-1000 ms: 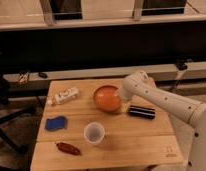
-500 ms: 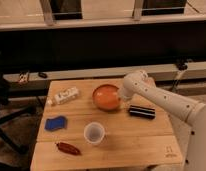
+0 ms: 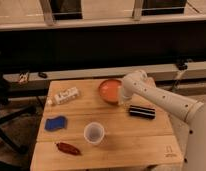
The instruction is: Pick up the ceramic bowl
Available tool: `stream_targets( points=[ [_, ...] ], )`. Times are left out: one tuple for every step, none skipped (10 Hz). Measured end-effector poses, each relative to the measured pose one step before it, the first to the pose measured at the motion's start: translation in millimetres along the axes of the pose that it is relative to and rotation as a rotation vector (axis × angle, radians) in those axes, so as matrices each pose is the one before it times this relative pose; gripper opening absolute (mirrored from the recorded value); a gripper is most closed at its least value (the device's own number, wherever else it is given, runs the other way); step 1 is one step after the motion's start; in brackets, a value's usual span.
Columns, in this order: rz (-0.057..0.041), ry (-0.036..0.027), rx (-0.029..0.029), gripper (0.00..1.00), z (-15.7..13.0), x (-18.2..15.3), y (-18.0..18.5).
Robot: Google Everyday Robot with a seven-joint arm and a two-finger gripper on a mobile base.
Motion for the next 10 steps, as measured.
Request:
stream_targets(
  points=[
    [-0.00102,0.01156,0.01284,0.05,-8.84,-0.03,-0.38],
    [-0.00431,0.00516,0.01346,0.05,-5.27,-0.51,-0.51],
    [-0.00429,0.00769,0.02003,0.05,-4.45,-1.41,-1.94],
    [-0.00254,0.00527,0.01434,0.05,-4.27,-0.20,-1.61],
    [-0.00272,0.00539,0.01657,0.05,-6.68,0.27,-1.85],
    [-0.00410,0.00282,0.01460,0.05,-8.75,-0.34,-2.86],
    [-0.00096,0.00291,0.01023,0.05,-6.08,1.08,-1.69],
    [0.00143,0.00321,0.00829,0.05,-3.16,2.62,-0.14],
    [-0.00164,0.00062,0.00782,0.05,-2.78,0.52,-1.79],
    [-0.00754,-0.00483,0.00374,0.05,-3.18,-0.93,-3.20]
  ],
)
